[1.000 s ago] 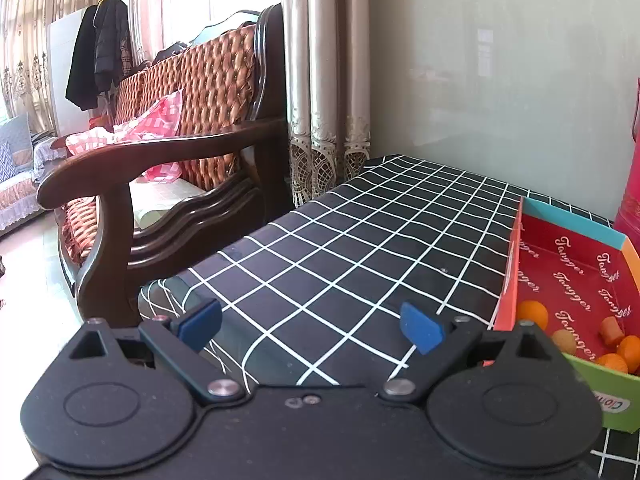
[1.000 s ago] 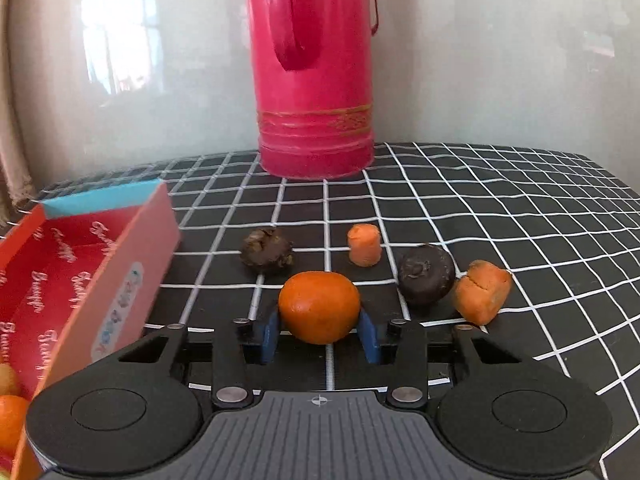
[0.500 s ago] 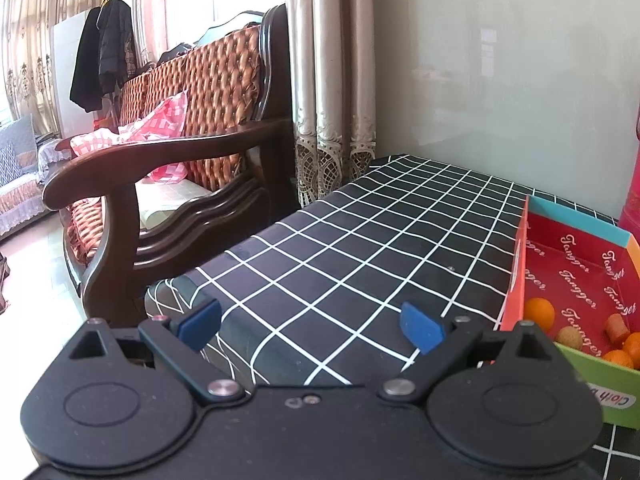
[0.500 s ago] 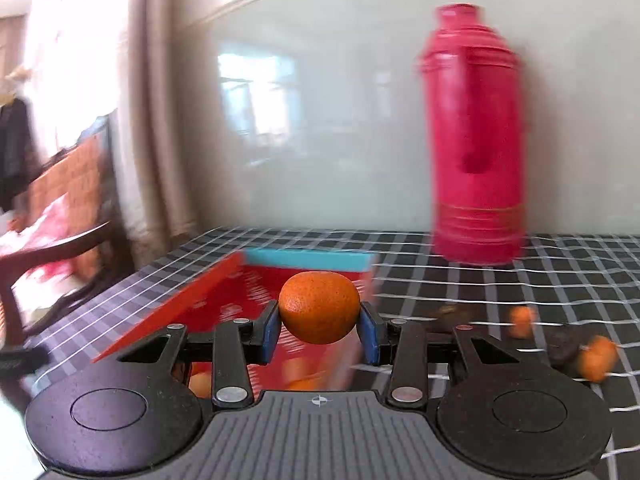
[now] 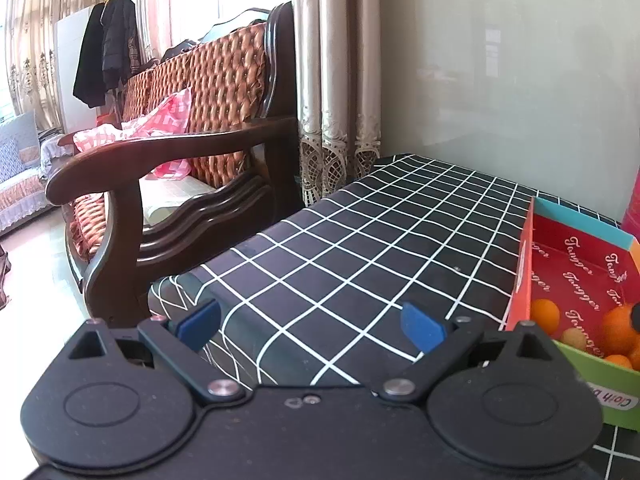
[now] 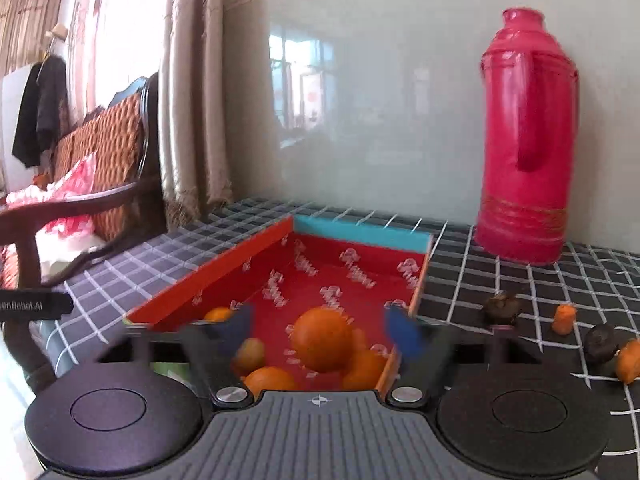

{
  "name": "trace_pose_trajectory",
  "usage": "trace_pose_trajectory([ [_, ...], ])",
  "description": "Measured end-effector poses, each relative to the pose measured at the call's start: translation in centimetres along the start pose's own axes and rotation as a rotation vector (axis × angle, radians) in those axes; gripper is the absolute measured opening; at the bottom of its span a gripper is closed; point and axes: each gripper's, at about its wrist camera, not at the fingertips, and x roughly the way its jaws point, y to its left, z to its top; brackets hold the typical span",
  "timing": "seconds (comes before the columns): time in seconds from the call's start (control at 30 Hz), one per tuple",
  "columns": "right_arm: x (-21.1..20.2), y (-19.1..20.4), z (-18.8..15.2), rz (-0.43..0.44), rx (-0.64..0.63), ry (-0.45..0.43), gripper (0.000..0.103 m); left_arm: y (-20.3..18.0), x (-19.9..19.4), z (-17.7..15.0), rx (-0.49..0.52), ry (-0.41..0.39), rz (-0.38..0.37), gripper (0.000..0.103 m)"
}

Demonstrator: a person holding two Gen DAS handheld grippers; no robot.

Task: Organize fruits
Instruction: 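Carry the orange into the red box and open the right gripper, then reach the left gripper to a dark brown round fruit and grasp it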

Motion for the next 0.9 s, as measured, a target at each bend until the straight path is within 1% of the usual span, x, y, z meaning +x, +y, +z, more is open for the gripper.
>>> trace_pose_trajectory([
  [0.17, -1.2, -1.3, 0.3, -0.054, 0.031, -0.032, 0.08, -0.9, -0.4, 0.0, 0.006, -0.007, -0.018, 0.091],
  [0.37, -2.3, -4.4, 0.3, -0.194, 0.094, -0.028, 0.08, -3.4, -1.2, -0.2, 0.043, -0.026, -0.063, 0.091],
  [0.47, -3.0, -6.5, 0.1, -0.291, 0.13, -0.018, 0.083, -5.2, -2.0, -0.4, 0.072, -0.052, -0.102, 0.091],
  [0.6, -4.3, -9.4, -0.2, -0.469, 0.165, -0.02, 0.095, -8.2, -3.2, -0.8, 0.116, -0.088, -0.174, 0.091],
  [0.63, -4.7, -10.1, -0.2, -0.514, 0.174, -0.021, 0.096, -9.0, -3.5, -0.9, 0.129, -0.099, -0.191, 0.091],
  [0.73, -5.9, -12.6, -0.5, -0.616, 0.219, -0.007, 0.097, -11.8, -4.7, -1.4, 0.17, -0.141, -0.255, 0.091],
  [0.9, -8.2, -16.5, -1.3, -0.76, 0.298, 0.029, 0.097, -16.2, -6.1, -2.2, 0.235, -0.177, -0.359, 0.091],
])
